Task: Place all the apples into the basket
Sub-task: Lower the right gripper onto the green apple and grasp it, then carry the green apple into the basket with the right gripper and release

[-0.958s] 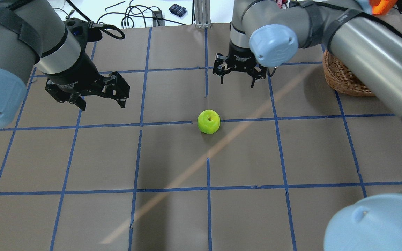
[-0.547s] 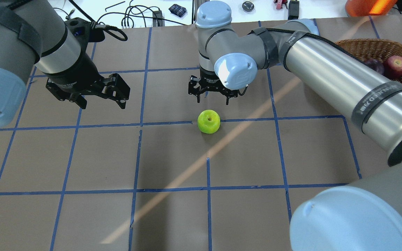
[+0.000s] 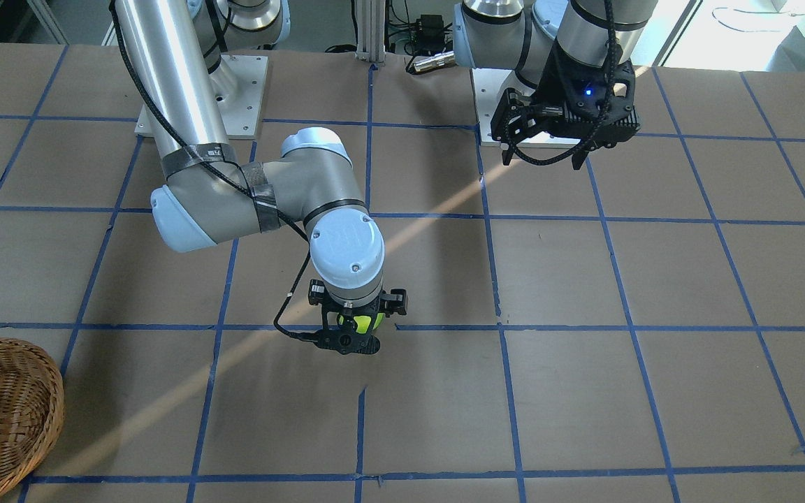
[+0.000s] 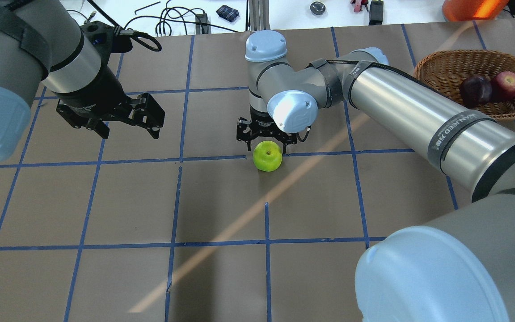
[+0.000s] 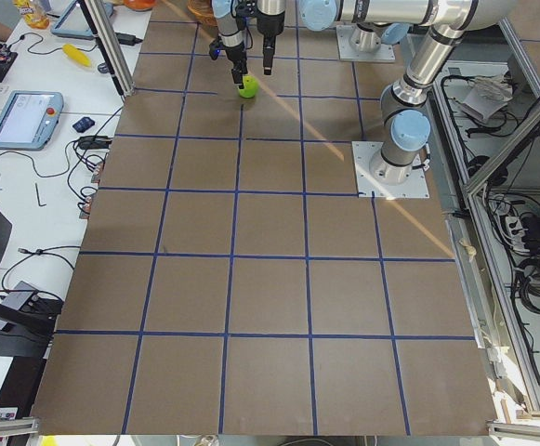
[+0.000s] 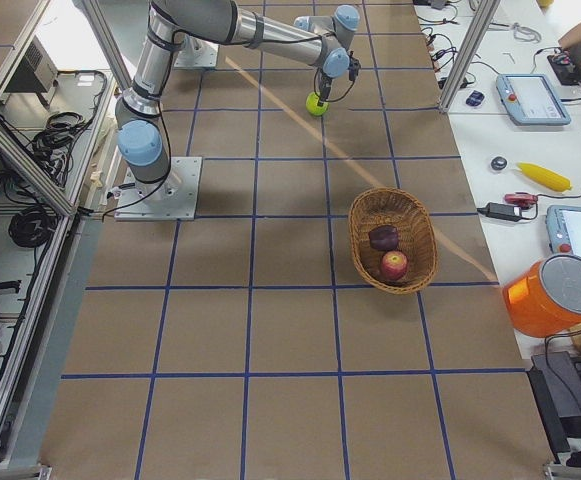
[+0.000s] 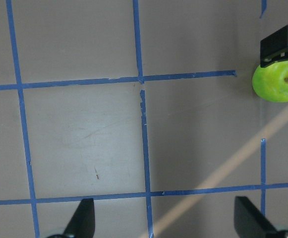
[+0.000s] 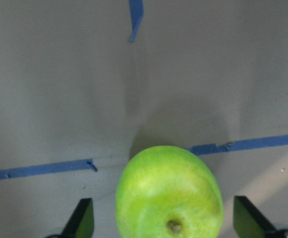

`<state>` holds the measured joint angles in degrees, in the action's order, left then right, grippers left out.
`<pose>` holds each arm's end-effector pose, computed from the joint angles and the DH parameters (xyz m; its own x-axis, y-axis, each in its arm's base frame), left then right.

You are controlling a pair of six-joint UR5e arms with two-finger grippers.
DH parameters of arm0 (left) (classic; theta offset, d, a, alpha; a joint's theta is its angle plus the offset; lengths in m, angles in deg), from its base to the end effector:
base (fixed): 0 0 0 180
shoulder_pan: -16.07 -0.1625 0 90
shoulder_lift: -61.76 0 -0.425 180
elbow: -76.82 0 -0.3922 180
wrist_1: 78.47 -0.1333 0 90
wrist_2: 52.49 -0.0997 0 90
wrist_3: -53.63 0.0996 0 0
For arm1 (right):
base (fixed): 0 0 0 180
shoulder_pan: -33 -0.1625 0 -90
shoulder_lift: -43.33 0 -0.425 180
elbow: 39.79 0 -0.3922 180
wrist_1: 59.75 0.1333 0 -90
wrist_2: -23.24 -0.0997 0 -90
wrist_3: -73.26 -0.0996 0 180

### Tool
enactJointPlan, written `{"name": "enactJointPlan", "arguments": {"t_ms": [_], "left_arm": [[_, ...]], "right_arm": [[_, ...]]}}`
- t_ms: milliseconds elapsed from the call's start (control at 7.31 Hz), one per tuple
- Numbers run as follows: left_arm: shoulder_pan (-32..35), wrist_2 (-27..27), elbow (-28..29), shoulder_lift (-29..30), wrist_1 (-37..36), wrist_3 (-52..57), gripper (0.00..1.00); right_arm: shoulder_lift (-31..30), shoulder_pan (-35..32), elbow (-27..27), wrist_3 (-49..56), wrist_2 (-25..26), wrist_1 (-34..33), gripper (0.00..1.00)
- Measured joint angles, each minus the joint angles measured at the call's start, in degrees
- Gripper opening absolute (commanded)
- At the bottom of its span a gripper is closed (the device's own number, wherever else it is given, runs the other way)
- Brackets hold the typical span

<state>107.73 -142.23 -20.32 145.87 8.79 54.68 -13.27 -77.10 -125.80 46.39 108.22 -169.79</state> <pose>-0.1468 -0.4467 0.4797 -0.9989 0.0474 0.0041 0.0473 0.9985 -0.0261 0.3594 -0.5690 0.2106 -0.9921 0.1253 -0.0034 0.1226 0.9752 0.1843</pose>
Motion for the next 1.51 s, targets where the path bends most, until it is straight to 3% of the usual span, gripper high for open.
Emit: {"name": "enactJointPlan", "arguments": {"t_ms": [274, 411, 547, 684, 1232, 1505], "left_arm": [[-0.1, 0.0, 0.0, 0.0, 0.0, 0.0, 1.00], [-0.1, 0.0, 0.1, 0.0, 0.0, 0.0, 1.00], [-0.2, 0.0, 0.1, 0.0, 0.0, 0.0, 1.00], [-0.2, -0.1, 0.1, -0.1, 0.1, 0.0, 1.00], [-0.3, -0.4, 0.1, -0.2, 0.3, 0.0, 1.00], [-0.3, -0.4, -0.1, -0.2, 0.3, 0.0, 1.00]], "right_arm": [[0.1, 0.0, -2.7, 0.0, -0.2, -4.4, 1.00], [0.1, 0.0, -3.1, -0.1, -0.2, -5.1, 0.72], [0.1, 0.0, -3.3, -0.1, -0.2, -5.4, 0.13], [0.1, 0.0, -3.3, -0.1, -0.2, -5.5, 0.00], [-2.9, 2.8, -2.2, 0.1, 0.6, -4.2, 0.00], [-8.1, 12.0, 1.2, 3.0, 1.1, 3.3, 0.00]]}}
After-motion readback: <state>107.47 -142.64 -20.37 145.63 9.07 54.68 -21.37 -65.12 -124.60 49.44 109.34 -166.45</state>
